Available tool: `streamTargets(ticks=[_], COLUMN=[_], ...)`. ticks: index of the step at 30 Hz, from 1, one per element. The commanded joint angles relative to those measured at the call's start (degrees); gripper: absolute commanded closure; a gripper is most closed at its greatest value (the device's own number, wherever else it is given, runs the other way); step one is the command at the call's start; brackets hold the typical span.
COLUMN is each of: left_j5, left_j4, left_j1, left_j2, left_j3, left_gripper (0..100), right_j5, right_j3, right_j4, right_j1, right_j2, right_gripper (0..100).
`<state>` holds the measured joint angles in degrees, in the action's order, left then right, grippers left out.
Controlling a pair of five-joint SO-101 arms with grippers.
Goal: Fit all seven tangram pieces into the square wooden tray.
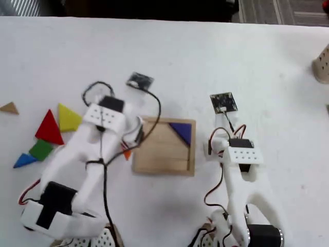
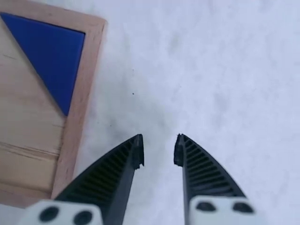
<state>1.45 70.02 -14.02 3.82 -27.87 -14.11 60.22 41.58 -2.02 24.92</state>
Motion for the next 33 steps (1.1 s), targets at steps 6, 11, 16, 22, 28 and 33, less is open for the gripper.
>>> streamTargets(ticks=[6, 11, 16, 22, 28, 33], left_j5=[-4.2, -5.0, -4.9, -5.0, -5.0, -4.9], left_j4=[-13.3, -17.6, -19.3, -21.1, -16.9, -11.7], left_j1=[-7.4, -7.8, -8.6, -9.1, -8.7, -6.3], left_j2=[2.9, 2.8, 1.3, -4.0, 2.4, 9.6], left_j3=[-3.6, -3.7, -4.0, -3.8, -4.2, -4.4], left_gripper=[95, 95, 95, 81, 83, 83], right_j5=[-2.7, -2.8, -2.8, -2.8, -2.8, -2.8], right_j3=[0.0, 0.0, 0.0, 0.0, 0.0, 0.0], right_j4=[-1.0, -1.0, -1.0, -1.0, -1.0, -1.0], right_j1=[0.4, 0.4, 0.4, 0.4, 0.4, 0.4], right_j2=[1.6, 1.6, 1.6, 1.6, 1.6, 1.6], right_gripper=[88.0, 88.0, 88.0, 88.0, 88.0, 88.0])
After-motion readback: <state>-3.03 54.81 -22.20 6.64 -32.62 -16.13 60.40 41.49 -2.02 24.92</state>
